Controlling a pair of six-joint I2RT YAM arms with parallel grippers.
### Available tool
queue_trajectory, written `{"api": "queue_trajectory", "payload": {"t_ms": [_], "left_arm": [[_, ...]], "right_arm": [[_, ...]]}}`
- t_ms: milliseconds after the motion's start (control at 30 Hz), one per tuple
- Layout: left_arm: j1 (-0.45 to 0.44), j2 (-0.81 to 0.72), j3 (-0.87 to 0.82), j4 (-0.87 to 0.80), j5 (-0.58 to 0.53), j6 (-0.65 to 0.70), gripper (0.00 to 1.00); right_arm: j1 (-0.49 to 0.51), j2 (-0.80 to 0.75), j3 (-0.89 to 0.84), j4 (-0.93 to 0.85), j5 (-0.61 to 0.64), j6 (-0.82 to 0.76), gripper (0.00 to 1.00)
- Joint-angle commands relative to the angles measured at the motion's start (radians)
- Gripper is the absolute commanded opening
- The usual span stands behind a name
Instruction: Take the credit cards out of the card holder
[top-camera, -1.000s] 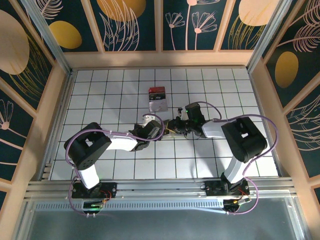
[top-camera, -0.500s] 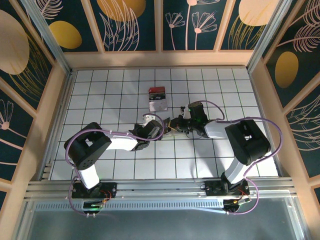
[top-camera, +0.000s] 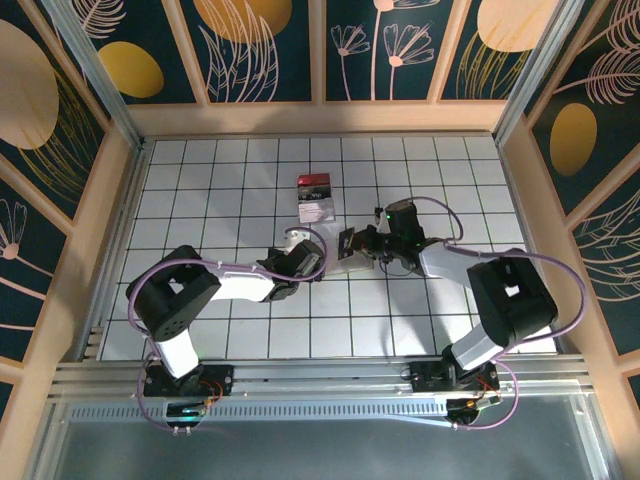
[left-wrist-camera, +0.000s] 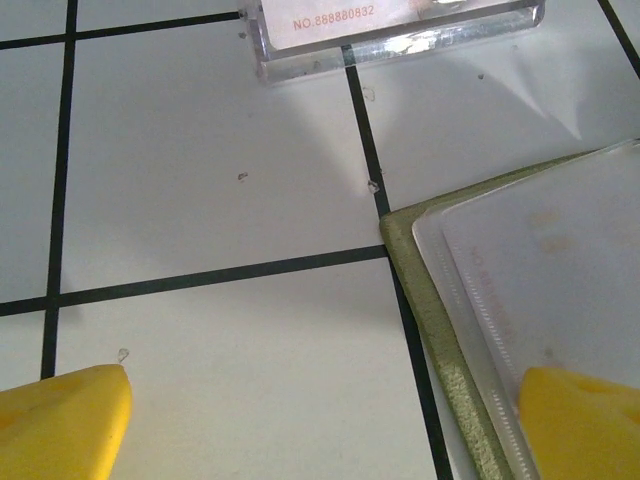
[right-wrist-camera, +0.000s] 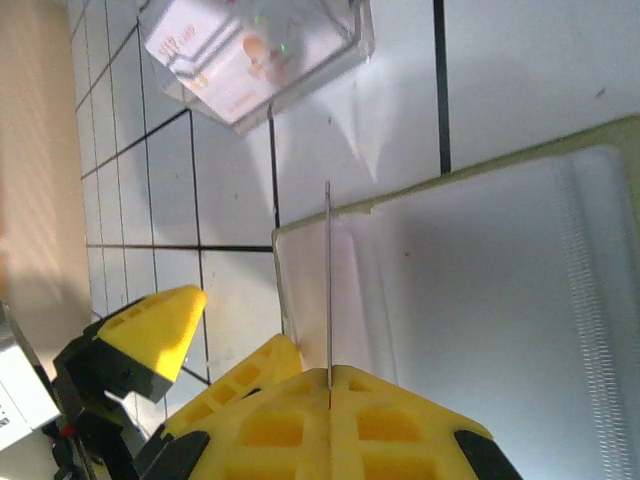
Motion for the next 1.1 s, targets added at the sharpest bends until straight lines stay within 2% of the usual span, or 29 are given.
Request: {"api": "queue_trajectory", "payload": {"t_ms": [0,233,467,700,900,1067], "left_arm": [[-0.007,-0.063,0.032,-0.032,-0.026,-0.017,0.99],[0.023,-0.149,0.093,-0.012,0.0,-0.022,0.99],[0.139,-0.242,0.079,0.174,0.217,-0.088,0.99],[0.172,-0.262,0.134,0.286,0.364,-0.075,0.99],[0.188,-0.244,0.158,0.364,0.495,-0.077,0.83],[0.212,-0.219,0.159,0.446,0.635,-0.096,0.72]], "right_arm": [[-0.006,-0.067,-0.013,-0.033,0.084,-0.042,0.0],[-0.008,-0.17,-0.042,0.051,0.14,-0.048,0.0],[-0.012,-0.265,-0.101,0.23,0.173,-0.038,0.0],[-0.026,-0.281,-0.116,0.431,0.094,-0.012,0.0],[-0.038,-0.248,-0.112,0.599,-0.009,0.036,0.0],[-0.039,-0.215,-0.099,0.673,-0.078,0.069,0.0]]}}
